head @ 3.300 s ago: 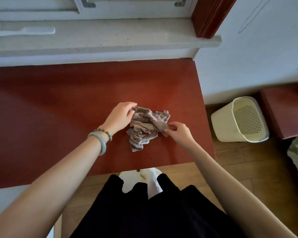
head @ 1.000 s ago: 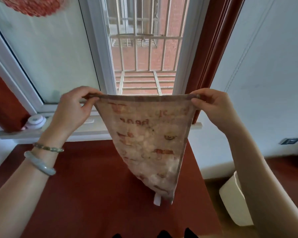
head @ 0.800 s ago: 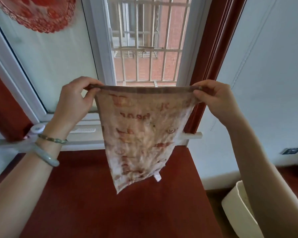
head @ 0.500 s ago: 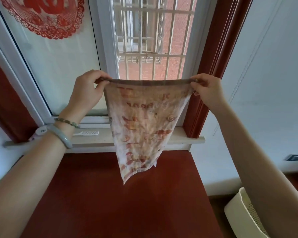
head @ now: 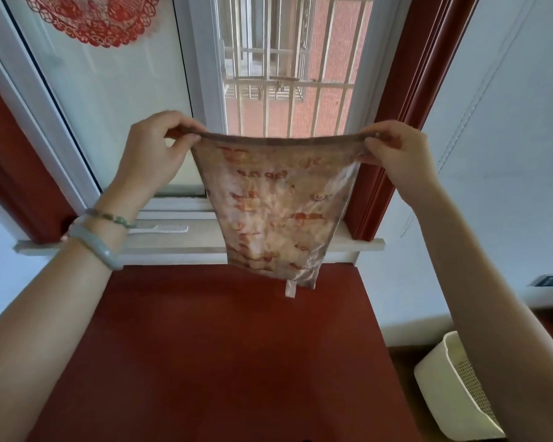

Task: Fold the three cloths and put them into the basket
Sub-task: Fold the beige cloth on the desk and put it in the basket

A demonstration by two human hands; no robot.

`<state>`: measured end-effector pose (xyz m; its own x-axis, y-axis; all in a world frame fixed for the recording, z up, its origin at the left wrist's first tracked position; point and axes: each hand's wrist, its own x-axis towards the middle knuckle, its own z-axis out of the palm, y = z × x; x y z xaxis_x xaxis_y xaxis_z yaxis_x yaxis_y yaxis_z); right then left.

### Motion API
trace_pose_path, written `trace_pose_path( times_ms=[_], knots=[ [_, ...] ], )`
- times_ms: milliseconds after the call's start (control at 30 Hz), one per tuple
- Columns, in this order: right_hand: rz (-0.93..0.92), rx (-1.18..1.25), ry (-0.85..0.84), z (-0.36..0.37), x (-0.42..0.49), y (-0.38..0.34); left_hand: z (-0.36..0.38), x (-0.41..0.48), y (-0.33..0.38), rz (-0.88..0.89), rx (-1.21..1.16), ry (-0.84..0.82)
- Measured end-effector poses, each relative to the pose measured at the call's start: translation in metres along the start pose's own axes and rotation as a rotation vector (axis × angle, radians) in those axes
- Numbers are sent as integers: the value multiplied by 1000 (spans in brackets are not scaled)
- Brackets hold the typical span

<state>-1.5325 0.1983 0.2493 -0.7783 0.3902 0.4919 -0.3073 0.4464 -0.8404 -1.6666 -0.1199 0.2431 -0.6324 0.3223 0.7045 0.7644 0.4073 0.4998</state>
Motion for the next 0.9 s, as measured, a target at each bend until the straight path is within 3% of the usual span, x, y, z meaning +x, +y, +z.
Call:
trace_pose_path(
  times_ms=[167, 367, 467, 633, 900],
  knots=[
    [125, -73, -310, -26, -94, 23, -19, -88, 7, -160, -143, -384],
    [421, -138, -734, -42, -171, 54, -14, -170, -5, -411, -288, -940],
    [615, -124, -854, -32, -190, 85, 8, -201, -27, -513, -268, -1113],
    [814, -167, -778, 8, -207, 161, 59, -241, -78, -664, -170, -959],
    [978, -217, -407, 67, -191, 265, 135, -260, -152, -820, -180, -682]
  ],
)
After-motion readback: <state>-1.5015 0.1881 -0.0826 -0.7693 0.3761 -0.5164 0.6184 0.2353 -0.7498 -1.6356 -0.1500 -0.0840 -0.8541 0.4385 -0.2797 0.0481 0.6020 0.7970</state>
